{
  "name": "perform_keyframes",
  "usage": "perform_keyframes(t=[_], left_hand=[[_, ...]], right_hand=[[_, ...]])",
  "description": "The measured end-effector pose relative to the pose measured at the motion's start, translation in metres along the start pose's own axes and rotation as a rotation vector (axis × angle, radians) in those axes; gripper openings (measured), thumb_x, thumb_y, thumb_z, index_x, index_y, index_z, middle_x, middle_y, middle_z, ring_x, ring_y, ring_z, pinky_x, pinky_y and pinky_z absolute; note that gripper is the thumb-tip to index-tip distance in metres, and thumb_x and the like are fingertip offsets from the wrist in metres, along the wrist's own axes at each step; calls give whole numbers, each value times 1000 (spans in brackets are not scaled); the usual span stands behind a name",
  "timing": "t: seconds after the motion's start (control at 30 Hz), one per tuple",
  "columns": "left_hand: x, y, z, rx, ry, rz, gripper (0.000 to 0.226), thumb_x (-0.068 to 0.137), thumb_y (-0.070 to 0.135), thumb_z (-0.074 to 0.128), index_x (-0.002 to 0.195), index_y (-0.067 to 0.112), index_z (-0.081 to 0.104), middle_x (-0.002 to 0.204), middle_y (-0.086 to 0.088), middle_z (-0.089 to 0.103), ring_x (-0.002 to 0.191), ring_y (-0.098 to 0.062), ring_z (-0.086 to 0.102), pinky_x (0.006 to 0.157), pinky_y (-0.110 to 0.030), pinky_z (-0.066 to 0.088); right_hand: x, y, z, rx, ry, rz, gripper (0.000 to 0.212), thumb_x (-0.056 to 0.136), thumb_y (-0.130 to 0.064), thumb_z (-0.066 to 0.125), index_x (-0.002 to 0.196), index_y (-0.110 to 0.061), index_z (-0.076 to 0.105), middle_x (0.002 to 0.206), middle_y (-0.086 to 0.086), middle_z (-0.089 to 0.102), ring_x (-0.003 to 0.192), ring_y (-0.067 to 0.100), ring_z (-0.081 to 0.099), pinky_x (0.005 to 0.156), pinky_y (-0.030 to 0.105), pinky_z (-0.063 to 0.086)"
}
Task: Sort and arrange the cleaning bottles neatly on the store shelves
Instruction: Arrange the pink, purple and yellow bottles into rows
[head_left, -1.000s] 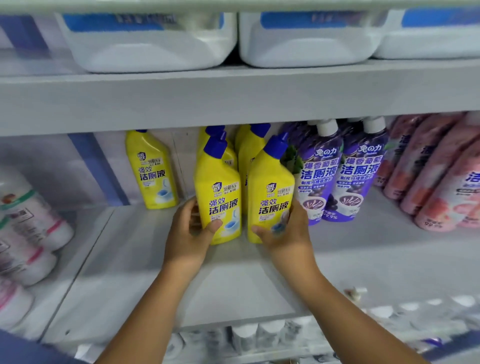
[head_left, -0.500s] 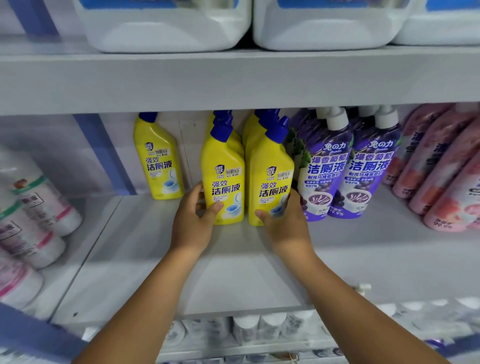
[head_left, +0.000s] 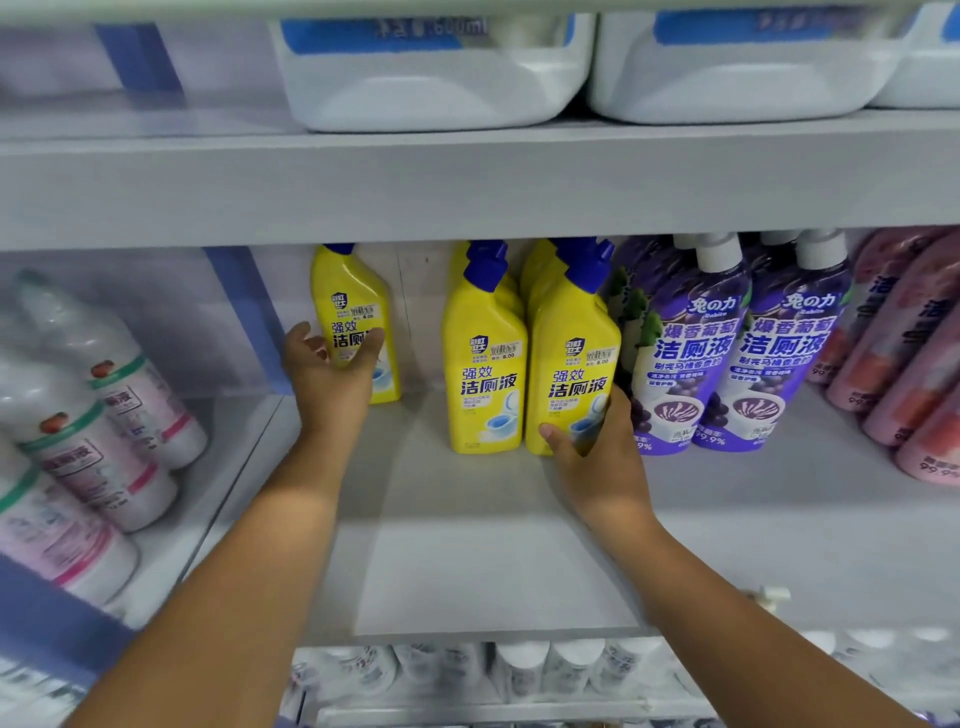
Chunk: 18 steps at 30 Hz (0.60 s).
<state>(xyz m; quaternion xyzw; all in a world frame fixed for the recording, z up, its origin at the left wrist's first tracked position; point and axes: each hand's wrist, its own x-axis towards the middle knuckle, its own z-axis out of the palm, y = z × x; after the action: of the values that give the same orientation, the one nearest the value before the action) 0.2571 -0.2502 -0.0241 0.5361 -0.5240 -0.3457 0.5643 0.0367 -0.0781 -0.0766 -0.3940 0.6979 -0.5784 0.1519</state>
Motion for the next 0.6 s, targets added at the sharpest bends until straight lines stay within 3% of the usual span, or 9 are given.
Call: perform_keyframes(t=[0.07,0.13,0.3,0.43,0.6], left_hand=[[28,-7,-2,97,-94,-39,78,59,48,88,122,12,58,111,1,72,98,-14,71,90,-39,59],[38,-11,-3,153,-167,-53,63,64,45,88,112,13,63,101,2,75,94,-18,74,87,-44,61],[31,-15,-25,193,-265,-20,38,77,36,87,104,32,61,107,4,69,105,-24,70,87,-47,60],[-3,-14,-57,137,-297,46,42,65,56,80,101,41,64,100,11,73,100,-18,71,91,-53,58],[-73,0,-85,59,-348,-16,46,60,52,81,101,38,64,103,15,76,97,-14,72,88,-46,57]], right_hand=[[0,-2,0,-2,1,2,65,82,-26,83,134,-28,44,125,-10,65,110,8,63,90,26,49],[-1,-3,0,-9,2,-5,65,82,-27,83,134,-28,43,125,-10,65,110,9,63,91,28,49],[-1,-4,-1,-3,-1,-12,64,83,-25,83,133,-29,44,125,-11,64,110,7,61,88,23,45],[0,-1,0,6,-1,-14,65,82,-25,83,134,-28,44,125,-10,64,110,7,62,89,24,48],[2,5,2,9,-3,9,69,82,-28,81,140,-26,42,130,-9,62,117,10,62,99,36,53]])
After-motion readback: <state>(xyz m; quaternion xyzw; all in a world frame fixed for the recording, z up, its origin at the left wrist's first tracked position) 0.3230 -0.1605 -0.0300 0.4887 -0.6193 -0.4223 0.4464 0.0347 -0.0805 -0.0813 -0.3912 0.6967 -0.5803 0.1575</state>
